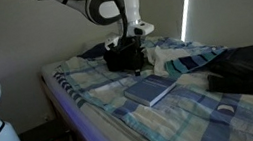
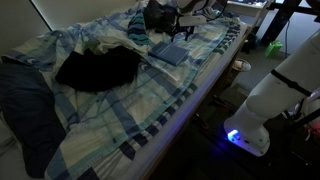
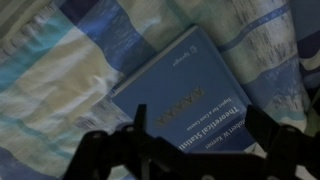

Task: Open the book on the bed

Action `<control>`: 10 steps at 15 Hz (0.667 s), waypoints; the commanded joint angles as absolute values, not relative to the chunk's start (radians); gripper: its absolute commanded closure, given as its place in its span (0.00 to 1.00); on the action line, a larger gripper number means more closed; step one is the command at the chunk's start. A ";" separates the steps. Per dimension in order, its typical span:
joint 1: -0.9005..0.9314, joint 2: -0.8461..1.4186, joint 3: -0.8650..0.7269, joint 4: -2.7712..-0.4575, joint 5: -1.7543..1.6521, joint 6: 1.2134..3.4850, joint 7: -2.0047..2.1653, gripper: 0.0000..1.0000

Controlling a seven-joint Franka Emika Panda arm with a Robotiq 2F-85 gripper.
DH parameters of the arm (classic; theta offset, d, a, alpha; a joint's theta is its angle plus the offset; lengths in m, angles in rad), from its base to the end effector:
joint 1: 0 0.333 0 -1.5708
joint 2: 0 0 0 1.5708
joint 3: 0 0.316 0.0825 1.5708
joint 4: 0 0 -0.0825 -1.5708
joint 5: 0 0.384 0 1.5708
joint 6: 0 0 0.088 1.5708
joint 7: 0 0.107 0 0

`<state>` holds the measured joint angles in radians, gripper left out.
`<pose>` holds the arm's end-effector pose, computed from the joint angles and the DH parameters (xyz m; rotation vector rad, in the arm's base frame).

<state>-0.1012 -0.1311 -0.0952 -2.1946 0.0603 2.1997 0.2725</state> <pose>0.5099 -0.1004 0.4538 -2.9705 0.7602 -0.2040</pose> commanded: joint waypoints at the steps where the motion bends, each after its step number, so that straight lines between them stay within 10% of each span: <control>1: -0.105 -0.131 -0.092 -2.193 0.061 2.196 0.272 0.00; 10: -0.099 -0.070 -0.102 -2.150 0.129 2.204 0.216 0.00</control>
<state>-0.1007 -0.1176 -0.0949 -2.1915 0.0770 2.1997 0.2694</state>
